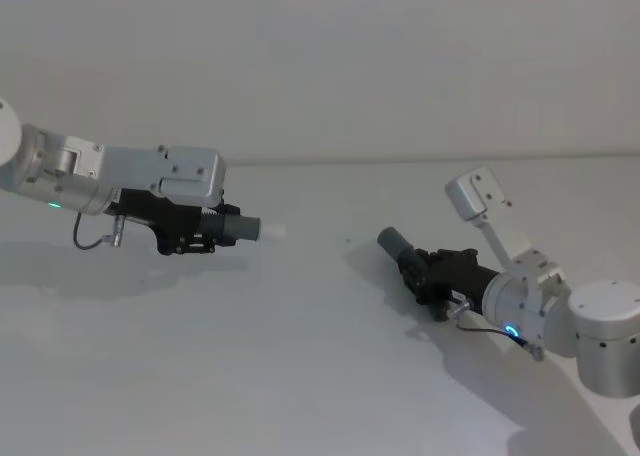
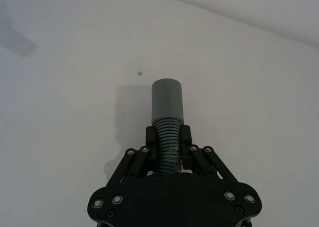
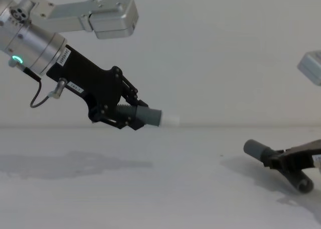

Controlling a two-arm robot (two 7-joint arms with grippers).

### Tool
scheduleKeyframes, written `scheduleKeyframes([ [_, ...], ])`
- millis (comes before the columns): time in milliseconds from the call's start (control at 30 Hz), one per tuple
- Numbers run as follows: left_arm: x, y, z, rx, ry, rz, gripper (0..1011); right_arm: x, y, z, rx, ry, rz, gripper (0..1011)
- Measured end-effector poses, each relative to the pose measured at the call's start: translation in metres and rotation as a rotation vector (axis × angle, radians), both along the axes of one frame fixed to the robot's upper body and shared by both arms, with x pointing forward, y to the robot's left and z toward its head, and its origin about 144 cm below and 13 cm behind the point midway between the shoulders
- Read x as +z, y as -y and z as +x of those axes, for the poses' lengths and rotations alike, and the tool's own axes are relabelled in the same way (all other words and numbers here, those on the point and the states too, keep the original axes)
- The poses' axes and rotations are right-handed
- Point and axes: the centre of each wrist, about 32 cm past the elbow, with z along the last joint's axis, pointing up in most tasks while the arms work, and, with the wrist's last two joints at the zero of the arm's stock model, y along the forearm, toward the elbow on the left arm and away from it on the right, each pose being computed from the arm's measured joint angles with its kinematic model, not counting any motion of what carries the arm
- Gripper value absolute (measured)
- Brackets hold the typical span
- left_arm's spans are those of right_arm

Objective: Use both hands to pick up one end of the pipe from the table, align the ends, and insert them.

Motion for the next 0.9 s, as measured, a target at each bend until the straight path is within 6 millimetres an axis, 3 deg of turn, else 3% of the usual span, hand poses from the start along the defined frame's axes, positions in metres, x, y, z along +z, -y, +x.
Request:
scheduleKeyframes([
  [900,0.000,0.000,0.000,0.000,0.000,0.000,336,0.028,0.017,-0.013,0.378,0.240,-0.217,239],
])
